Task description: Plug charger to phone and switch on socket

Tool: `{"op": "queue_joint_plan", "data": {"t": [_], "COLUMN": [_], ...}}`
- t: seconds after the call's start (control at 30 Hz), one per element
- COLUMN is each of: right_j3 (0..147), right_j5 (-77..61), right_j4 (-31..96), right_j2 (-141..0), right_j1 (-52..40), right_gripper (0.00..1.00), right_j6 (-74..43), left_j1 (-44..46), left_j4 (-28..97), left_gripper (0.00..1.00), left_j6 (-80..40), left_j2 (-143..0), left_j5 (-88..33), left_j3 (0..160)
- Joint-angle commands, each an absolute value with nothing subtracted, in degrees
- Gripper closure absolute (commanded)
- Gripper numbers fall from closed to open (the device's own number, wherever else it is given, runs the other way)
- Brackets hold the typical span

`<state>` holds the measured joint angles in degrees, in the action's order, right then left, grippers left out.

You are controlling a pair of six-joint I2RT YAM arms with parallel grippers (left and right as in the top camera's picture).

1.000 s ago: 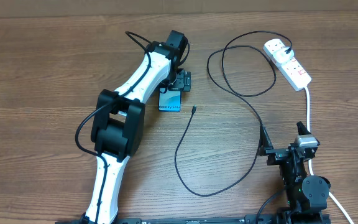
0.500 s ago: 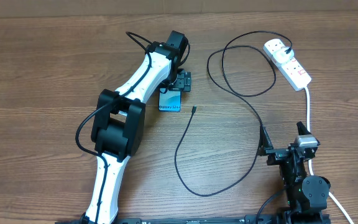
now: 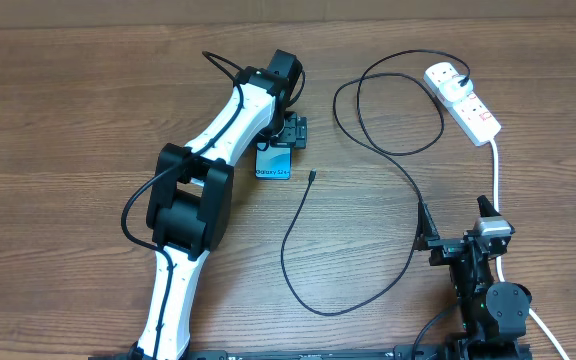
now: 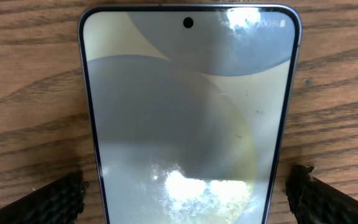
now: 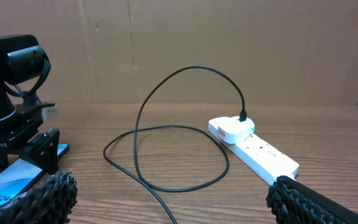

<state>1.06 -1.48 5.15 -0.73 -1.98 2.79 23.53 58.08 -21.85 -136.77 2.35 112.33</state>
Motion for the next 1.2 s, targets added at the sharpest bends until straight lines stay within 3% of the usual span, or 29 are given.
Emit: {"op": "queue_joint_plan", "data": {"t": [0.0,0.6,1.17], "right_j3": [0.5,0.5,0.5], "right_j5": [-1.2,-1.2,-1.2], "right_j4": [4.8,4.8,4.8], "right_j2": [-0.2,-0.2,-0.2], "right_j1": [-2.3,-2.3,-2.3], "right_gripper": [0.00,0.00,0.00], "right_j6": [2.9,2.9,2.9], "left_j1": [23.5,23.5,23.5], "left_j4": [59.1,59.1,59.1], "left_gripper": [0.00,0.16,0.20], "left_j6": [-20.5,-20.5,-20.6], "left_j2": [-138.5,-138.5,-138.5], "left_j5": [3.2,3.4,3.6], "left_j3": [112.6,112.6,112.6]}}
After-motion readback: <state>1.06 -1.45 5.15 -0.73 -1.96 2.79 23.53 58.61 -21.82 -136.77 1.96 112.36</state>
